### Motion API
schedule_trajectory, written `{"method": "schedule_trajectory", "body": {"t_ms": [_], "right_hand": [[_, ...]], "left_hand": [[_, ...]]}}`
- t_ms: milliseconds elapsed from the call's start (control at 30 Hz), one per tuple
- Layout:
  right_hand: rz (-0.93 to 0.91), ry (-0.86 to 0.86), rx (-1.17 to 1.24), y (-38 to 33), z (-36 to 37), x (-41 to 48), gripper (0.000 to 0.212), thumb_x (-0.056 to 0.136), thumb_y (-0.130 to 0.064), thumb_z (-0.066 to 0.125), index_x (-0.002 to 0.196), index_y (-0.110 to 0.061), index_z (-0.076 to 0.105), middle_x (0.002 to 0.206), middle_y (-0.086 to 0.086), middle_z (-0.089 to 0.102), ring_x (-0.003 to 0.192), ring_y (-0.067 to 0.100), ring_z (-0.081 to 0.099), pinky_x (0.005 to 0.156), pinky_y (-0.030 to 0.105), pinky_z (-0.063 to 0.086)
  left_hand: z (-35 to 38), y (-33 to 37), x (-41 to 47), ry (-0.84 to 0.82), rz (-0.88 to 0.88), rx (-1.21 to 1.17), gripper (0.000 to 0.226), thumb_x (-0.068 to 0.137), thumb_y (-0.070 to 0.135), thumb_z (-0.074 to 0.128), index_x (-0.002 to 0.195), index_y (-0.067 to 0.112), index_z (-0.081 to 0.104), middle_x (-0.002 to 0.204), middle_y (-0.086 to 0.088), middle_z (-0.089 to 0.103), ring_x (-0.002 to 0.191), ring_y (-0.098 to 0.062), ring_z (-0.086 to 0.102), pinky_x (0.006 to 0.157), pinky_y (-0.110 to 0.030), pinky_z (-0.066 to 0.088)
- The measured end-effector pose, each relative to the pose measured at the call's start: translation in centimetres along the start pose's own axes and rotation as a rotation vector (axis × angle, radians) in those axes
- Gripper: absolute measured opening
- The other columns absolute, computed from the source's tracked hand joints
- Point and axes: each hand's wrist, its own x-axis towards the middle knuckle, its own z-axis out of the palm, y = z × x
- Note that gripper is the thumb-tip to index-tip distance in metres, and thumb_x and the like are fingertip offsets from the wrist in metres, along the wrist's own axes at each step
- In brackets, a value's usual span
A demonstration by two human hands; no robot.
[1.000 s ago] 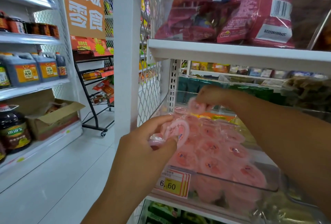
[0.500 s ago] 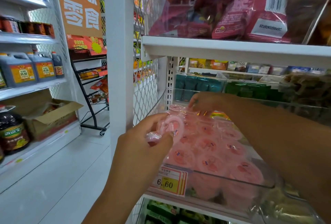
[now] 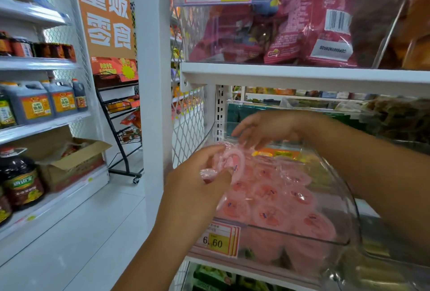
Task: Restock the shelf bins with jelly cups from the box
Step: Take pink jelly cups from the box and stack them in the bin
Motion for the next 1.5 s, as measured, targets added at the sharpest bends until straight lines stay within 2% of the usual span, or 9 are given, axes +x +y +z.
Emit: {"method": "schedule_trajectory", "body": {"t_ms": [133,267,433,667,900,1100,1200,1300,1500], "right_hand": [[-0.163,-0.345,0.415,-1.1,0.2,-4.4,0.039,0.087,0.015,0.052,0.119,-0.008,0.056,0.122,0.015,0.063,0.107,0.028,0.063,0.088,0.036,0.055],[-0.127,-0.072,0.453,0.2,0.9,-3.9,0.017,0.092,0.006,0.053,0.098,-0.007,0.061,0.085,0.007,0.071,0.077,0.019,0.070,0.072,0.030,0.059],[0.210,0.408,-0.188,3.7,-1.4,0.1,0.011,0.094,-0.009,0.059,0.104,-0.008,0.065,0.093,0.012,0.071,0.069,0.020,0.066,0.069,0.030,0.057],[0.329,0.311,-0.301,6.1,0.0,2.6,0.024,0.088,-0.005,0.066,0.111,0.003,0.064,0.100,0.016,0.070,0.082,0.027,0.071,0.081,0.040,0.058],[0.236,0.260,-0.563,6.6,0.4,1.8,0.034,0.096,-0.027,0.057,0.129,-0.020,0.059,0.137,0.006,0.053,0.101,0.021,0.059,0.084,0.028,0.047],[0.199,0.159,-0.739,6.4,0.7,1.2,0.041,0.102,-0.031,0.043,0.142,-0.022,0.046,0.152,0.004,0.037,0.138,0.025,0.036,0.115,0.037,0.028],[0.069,0.211,-0.499,3.6,1.1,-0.6,0.033,0.099,-0.022,0.048,0.132,-0.021,0.056,0.136,0.000,0.054,0.122,0.020,0.054,0.101,0.033,0.042],[0.004,-0.063,0.020,-0.6,2.4,-3.6,0.033,0.091,-0.014,0.062,0.123,-0.018,0.062,0.113,0.003,0.069,0.100,0.017,0.067,0.085,0.029,0.055],[0.019,0.043,-0.091,-2.4,4.8,-4.1,0.032,0.086,-0.015,0.070,0.118,-0.012,0.063,0.085,0.001,0.072,0.067,0.011,0.069,0.057,0.017,0.051]], "left_hand": [[1.8,0.2,1.9,0.033,-0.003,-0.021,0.030,0.085,0.035,0.069,0.107,0.051,0.054,0.096,0.026,0.061,0.073,0.008,0.062,0.067,-0.020,0.052],[2.9,-0.2,2.5,-0.021,0.026,-0.026,0.033,0.089,0.036,0.064,0.116,0.043,0.048,0.105,0.020,0.061,0.079,0.010,0.062,0.060,-0.003,0.041],[2.6,-1.1,2.2,-0.020,0.044,-0.104,0.041,0.093,0.017,0.053,0.124,0.042,0.047,0.118,0.026,0.047,0.097,0.019,0.049,0.071,-0.004,0.043],[2.5,-1.8,2.7,-0.043,0.046,0.003,0.038,0.097,0.017,0.046,0.125,0.042,0.044,0.116,0.006,0.057,0.111,-0.007,0.053,0.094,-0.024,0.043],[2.0,-1.7,2.5,-0.031,-0.016,-0.080,0.042,0.099,0.010,0.045,0.119,0.046,0.051,0.094,0.019,0.069,0.050,-0.006,0.051,0.045,-0.018,0.039],[2.3,-1.8,2.7,0.000,-0.005,-0.077,0.038,0.097,0.007,0.051,0.114,0.040,0.057,0.092,0.015,0.071,0.065,-0.008,0.061,0.055,-0.021,0.043],[2.4,-1.9,2.8,0.016,-0.004,-0.071,0.037,0.095,0.008,0.055,0.115,0.039,0.057,0.090,0.015,0.069,0.086,-0.003,0.064,0.072,-0.024,0.046],[2.5,-2.0,3.0,0.040,-0.004,-0.081,0.039,0.094,0.004,0.054,0.115,0.037,0.057,0.091,0.013,0.066,0.090,-0.002,0.062,0.074,-0.027,0.049],[2.7,-1.9,3.2,0.020,0.047,0.001,0.047,0.093,-0.001,0.052,0.116,0.040,0.052,0.115,0.008,0.061,0.108,-0.008,0.059,0.089,-0.027,0.049]]}}
